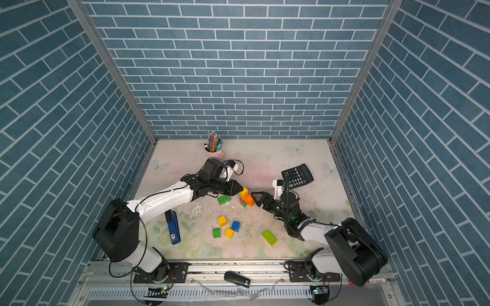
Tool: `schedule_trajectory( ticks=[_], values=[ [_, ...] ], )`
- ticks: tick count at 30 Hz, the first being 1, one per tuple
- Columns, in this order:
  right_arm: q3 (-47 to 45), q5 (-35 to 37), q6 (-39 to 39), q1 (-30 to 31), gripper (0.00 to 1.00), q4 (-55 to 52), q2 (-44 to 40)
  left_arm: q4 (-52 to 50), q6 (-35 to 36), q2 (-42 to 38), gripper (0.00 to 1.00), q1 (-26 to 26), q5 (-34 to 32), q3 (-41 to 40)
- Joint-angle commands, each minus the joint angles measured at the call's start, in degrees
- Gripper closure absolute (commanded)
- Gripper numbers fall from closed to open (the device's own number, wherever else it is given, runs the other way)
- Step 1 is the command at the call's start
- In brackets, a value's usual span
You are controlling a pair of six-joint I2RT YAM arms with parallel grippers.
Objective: Assemble a fork with lego
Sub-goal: Assemble the lego brick with the lego brick.
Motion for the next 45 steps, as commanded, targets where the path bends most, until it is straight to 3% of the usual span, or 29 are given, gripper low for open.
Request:
schedule_trajectory(
  ticks=[1, 8, 22, 32, 45],
  values=[
    [-0.2, -2.3, 4.7, -0.1, 0.14, 8.8, 2.7, -2.1, -0.4, 0.7, 0.80, 0.4, -0.1, -0.2],
    [-0.8, -4.0, 7.4, 0.0, 0.17, 14.2, 7.8, -2.4, -0.3, 0.2, 0.79, 0.3, -0.3, -0.4],
    [0.9, -7.4, 9.3, 0.3, 0.35, 17.0, 12.0, -2.0, -0.5, 0.1, 0.80, 0.3, -0.4, -0.7],
    [1.9, -10.4, 10.6, 0.4, 0.23, 16.9, 14.0, -2.6, -0.3, 0.2, 0.80, 0.3, -0.4, -0.6],
    [2.3, -13.6, 12.6, 0.3, 0.24, 21.2, 15.4, -3.0, -0.1, 0.0, 0.80, 0.3, -0.6, -0.4]
  ],
)
